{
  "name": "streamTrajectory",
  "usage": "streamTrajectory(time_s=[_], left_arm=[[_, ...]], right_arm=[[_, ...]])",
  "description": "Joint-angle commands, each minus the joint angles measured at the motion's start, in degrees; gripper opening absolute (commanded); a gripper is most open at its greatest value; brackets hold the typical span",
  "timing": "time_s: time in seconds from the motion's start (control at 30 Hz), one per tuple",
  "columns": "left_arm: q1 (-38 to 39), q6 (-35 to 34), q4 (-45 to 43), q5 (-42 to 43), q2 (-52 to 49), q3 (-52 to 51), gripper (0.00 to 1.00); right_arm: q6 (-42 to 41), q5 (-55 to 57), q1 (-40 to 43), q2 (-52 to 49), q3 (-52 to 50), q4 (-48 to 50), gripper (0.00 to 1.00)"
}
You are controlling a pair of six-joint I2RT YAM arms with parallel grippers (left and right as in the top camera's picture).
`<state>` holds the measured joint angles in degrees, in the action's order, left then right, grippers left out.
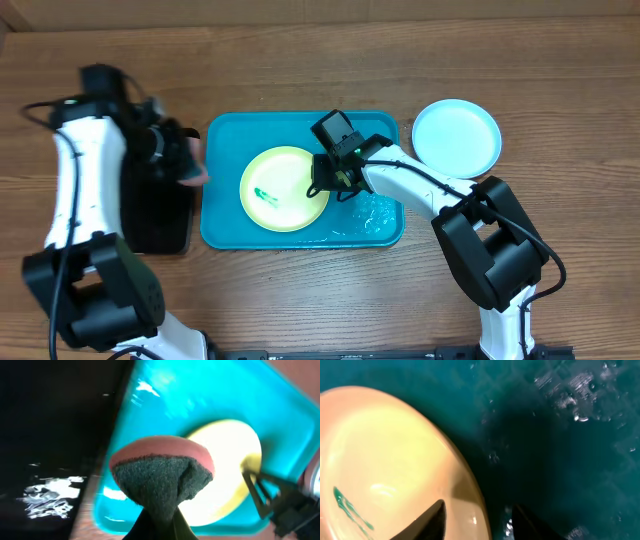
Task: Clean dirty plates on tray and stack at the side
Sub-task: 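Carry the sponge with the left gripper over the yellow plate, then scrub the yellow plate with the sponge in the left gripper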
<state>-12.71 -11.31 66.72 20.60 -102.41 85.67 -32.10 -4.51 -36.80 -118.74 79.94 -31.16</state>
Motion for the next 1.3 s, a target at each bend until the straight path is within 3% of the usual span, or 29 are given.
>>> streamTrajectory(time_s=[0.0, 0.1, 0.33, 0.83, 1.03, 1.17, 1.27], left_arm=[[4.2, 2.3, -1.9, 3.1, 0.8, -4.9, 0.04], [7.0, 2.3, -4.4, 0.8, 0.8, -8.5, 0.04], [8.7, 0.9, -5.7, -0.1, 0.8, -10.3, 0.04], [8.8, 0.8, -5.3, 0.0, 0.8, -10.3, 0.04], [8.8, 0.8, -5.5, 0.0, 0.8, -10.3, 0.04], [9.0, 0.8, -5.6, 0.0, 0.8, -10.3, 0.04], [9.7, 0.5, -6.0, -0.1, 0.8, -10.3, 0.04]], right_arm=[[8.8, 1.5, 0.4, -1.0, -0.6, 1.8, 0.55], [19.6, 1.5, 0.9, -1.0, -0.5, 4.0, 0.66], [34.7, -2.4, 2.6, -1.0, -0.5, 9.2, 0.67], [36.4, -5.2, 2.7, -4.8, -0.5, 16.9, 0.63], [36.2, -5.2, 2.8, -5.5, -0.5, 17.0, 0.46], [32.0, -5.2, 2.7, -5.5, -0.5, 16.4, 0.18], [26.8, -5.2, 2.7, -5.5, 0.2, 13.4, 0.09]])
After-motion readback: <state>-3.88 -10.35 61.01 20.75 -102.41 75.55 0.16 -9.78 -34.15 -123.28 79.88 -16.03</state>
